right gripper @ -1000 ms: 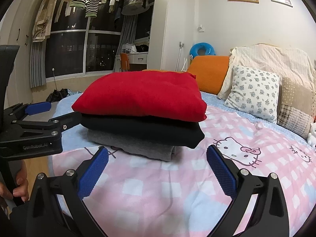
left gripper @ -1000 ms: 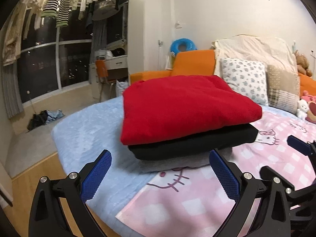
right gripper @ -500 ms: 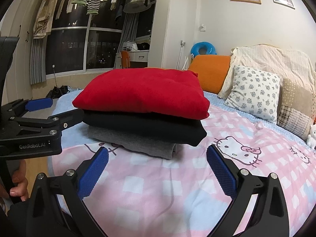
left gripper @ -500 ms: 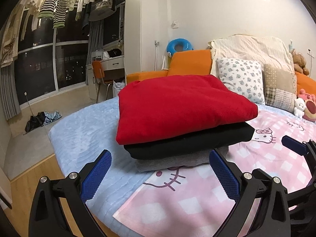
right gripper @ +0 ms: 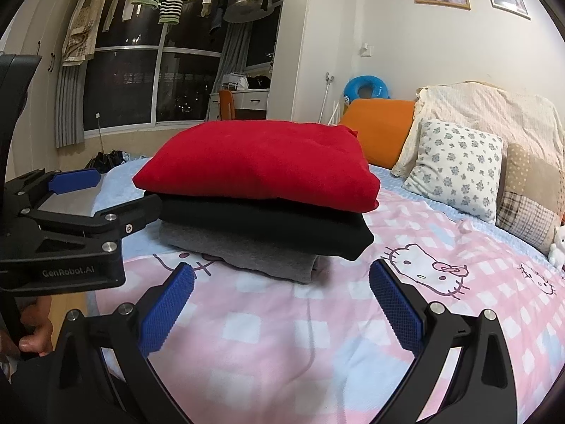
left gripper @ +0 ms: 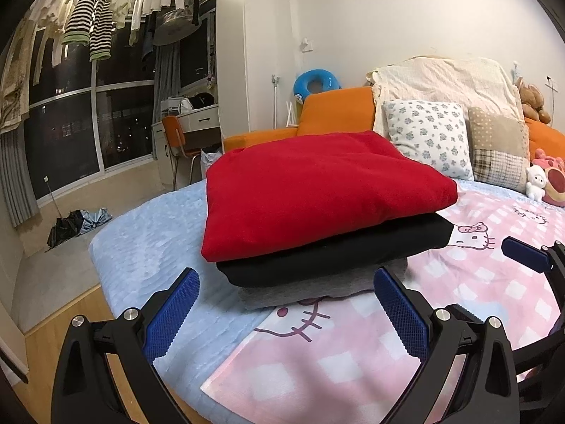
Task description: Fold large clothes
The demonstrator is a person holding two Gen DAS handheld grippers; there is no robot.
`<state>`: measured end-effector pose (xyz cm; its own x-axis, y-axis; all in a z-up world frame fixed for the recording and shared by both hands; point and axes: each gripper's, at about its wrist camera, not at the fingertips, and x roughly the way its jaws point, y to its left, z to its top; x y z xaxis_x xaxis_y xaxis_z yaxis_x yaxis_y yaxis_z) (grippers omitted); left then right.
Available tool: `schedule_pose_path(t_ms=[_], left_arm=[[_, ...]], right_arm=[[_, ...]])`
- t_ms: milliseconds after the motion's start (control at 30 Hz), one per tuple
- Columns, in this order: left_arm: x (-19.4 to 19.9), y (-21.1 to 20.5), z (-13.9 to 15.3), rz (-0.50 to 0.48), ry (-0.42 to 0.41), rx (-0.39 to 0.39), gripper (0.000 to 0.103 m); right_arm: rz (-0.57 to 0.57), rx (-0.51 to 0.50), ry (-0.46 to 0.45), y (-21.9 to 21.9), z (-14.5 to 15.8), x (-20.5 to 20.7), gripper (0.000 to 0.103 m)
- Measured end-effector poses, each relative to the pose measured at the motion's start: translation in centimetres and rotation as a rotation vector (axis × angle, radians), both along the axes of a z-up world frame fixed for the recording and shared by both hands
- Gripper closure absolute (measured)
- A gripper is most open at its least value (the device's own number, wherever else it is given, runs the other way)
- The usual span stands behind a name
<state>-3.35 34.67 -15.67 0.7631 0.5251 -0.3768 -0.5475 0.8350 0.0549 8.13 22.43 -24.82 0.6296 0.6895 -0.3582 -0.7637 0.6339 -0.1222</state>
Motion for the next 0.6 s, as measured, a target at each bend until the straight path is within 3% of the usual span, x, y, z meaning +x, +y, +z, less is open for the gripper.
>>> schedule_pose_path(t_ms=[600], left_arm=[[0.21,-0.56,-0.21,-0.010,0.002,0.025,0.003]], right_arm=[[-0.024,0.033,0.036,-0.42,-0.18,0.54,0.005]])
